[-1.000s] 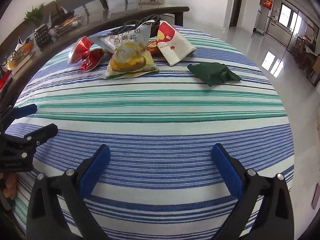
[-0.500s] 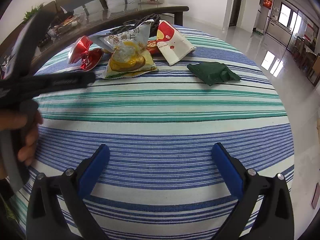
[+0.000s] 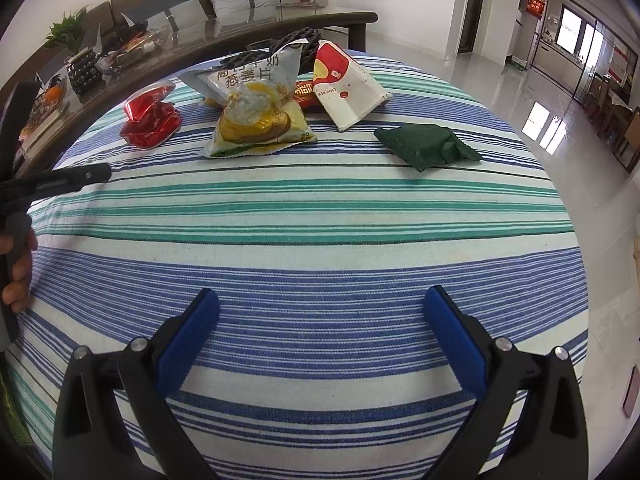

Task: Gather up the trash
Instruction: 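Grasp the crushed red can with the left tool, then grasp the green snack packet with the right tool while the left tool holds the can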

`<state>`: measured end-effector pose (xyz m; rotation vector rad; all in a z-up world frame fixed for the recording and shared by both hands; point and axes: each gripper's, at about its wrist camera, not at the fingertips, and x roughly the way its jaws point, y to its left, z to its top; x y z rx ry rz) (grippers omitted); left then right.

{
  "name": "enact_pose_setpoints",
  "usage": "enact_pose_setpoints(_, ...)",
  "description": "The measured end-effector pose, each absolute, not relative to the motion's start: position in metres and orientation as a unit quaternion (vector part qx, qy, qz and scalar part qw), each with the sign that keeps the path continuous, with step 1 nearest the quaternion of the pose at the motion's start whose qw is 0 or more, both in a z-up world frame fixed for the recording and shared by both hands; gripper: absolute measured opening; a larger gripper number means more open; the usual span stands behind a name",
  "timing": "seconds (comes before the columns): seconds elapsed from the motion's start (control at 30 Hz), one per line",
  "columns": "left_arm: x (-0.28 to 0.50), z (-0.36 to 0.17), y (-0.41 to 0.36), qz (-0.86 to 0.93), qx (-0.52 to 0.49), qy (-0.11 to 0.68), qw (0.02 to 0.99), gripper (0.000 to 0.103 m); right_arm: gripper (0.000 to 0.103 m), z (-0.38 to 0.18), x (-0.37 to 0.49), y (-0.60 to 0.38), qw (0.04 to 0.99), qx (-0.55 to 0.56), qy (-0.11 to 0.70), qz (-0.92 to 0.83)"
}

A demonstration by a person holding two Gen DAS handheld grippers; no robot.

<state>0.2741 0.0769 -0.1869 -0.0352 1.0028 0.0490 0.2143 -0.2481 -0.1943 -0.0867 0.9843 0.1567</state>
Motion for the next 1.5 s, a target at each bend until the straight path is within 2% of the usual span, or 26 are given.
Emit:
enact_pose_setpoints(0.13,0.286,-0.185,0.046,-0.068,0.007,0.489,0.87,0.098,0.098,-0.194,0.214,-0.248,0.877,-0.041,0.472,0.075)
enact_pose_setpoints(0.23,0.314,-0.188,0.025,-0.066,0.044,0.487,0.87,0.098,0.098,-0.194,0.214,-0.248,0.877,-0.041,0.472,0.075)
enact_pose_setpoints(0.4,0.34,-0.191,0.015,-0.046,0.031,0.474,0.879,0.096,0.098,-0.194,0.214,-0.248,0.877,-0.041,0.472,0.075)
enact_pose_setpoints(0.43,0.338,-0.19,0.014,-0.047,0.032,0.464,0.884,0.086,0.098,-0.194,0.214,-0.248,0.877,-0.041,0.472,0.075)
enact_pose_setpoints(0.47,0.335,-0.188,0.013,-0.052,0.034,0.453,0.889,0.062,0.098,-0.194,0.214,-0.248,0.877,-0.041,0.472,0.075)
enact_pose_setpoints(0.5,0.331,-0.185,0.009,-0.059,0.041,0.446,0.892,0.055,0.098,-0.194,0.214,-0.248,0.877,-0.041,0.472,0.075)
enact_pose_setpoints(0.63,0.302,-0.184,0.008,-0.069,0.061,0.444,0.891,0.054,0.098,-0.194,0.214,-0.248,0.877,-0.042,0.472,0.075)
enact_pose_setpoints(0.9,0.227,-0.181,0.02,-0.094,0.076,0.456,0.882,0.056,0.098,-0.194,0.214,-0.248,0.877,-0.041,0.472,0.075)
enact_pose_setpoints(0.97,0.223,-0.182,0.022,-0.079,0.072,0.451,0.886,0.069,0.098,-0.194,0.214,-0.248,0.877,-0.041,0.472,0.075)
enact_pose_setpoints(1.0,0.224,-0.182,0.024,-0.076,0.065,0.452,0.886,0.072,0.098,-0.194,0.214,-0.248,0.877,-0.041,0.472,0.075)
enact_pose_setpoints(1.07,0.229,-0.187,0.028,-0.073,0.046,0.459,0.884,0.087,0.098,-0.194,0.214,-0.248,0.877,-0.04,0.472,0.076)
enact_pose_setpoints(1.13,0.232,-0.189,0.032,-0.064,0.039,0.46,0.885,0.093,0.098,-0.194,0.214,-0.248,0.877,-0.04,0.472,0.076)
enact_pose_setpoints(1.3,0.235,-0.191,0.035,-0.059,0.036,0.463,0.884,0.097,0.098,-0.192,0.216,-0.255,0.873,-0.048,0.478,0.088)
enact_pose_setpoints(1.37,0.235,-0.191,0.035,-0.059,0.035,0.463,0.884,0.097,0.098,-0.188,0.226,-0.278,0.876,-0.01,0.48,0.057)
enact_pose_setpoints(1.5,0.237,-0.191,0.034,-0.056,0.035,0.464,0.883,0.099,0.098,-0.18,0.261,-0.344,0.853,0.17,0.492,-0.032)
